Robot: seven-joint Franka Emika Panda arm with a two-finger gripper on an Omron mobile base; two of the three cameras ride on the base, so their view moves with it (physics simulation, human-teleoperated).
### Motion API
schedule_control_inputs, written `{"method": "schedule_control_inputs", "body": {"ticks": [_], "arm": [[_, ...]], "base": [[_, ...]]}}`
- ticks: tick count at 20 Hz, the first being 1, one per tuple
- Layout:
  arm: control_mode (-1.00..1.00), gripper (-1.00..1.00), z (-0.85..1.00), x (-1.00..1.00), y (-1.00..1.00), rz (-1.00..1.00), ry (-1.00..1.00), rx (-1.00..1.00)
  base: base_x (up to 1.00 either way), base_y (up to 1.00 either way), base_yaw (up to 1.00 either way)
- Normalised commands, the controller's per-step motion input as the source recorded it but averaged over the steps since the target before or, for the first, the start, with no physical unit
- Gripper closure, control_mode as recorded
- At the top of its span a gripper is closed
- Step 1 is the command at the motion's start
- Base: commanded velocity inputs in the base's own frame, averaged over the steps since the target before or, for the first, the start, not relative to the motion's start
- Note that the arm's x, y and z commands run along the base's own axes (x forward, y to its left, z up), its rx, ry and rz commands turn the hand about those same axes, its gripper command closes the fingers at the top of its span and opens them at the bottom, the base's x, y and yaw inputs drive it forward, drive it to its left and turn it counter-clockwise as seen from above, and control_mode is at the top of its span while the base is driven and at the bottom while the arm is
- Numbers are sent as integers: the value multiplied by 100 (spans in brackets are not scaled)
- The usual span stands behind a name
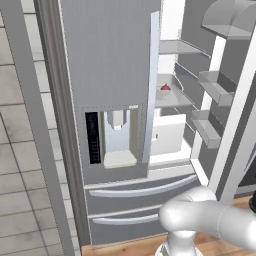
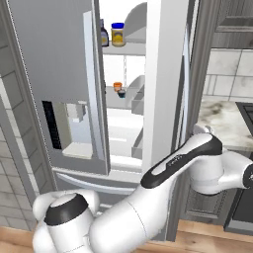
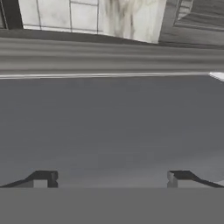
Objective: Place the tupperware on the second highest shelf of the fridge. Make space for the tupperware among the existing items by rearranging them on the shelves if needed. Close the fridge door when finished.
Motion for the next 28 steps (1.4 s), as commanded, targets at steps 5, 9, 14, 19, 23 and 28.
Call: {"method": "schedule_control_inputs", "body": {"ticks": [5,9,14,19,23,28], "arm": [[-100,-100,-35,15,47,19,0,12],[-100,-100,-31,0,97,24,-6,2],[-100,-100,-12,25,100,19,-3,0],[-100,-100,0,58,100,5,-7,0],[-100,-100,0,55,100,-7,-10,0],[-100,-100,0,57,98,-18,-9,0]], "base": [[0,0,0],[0,0,0],[0,0,0],[0,0,0],[0,0,0],[0,0,0]]}}
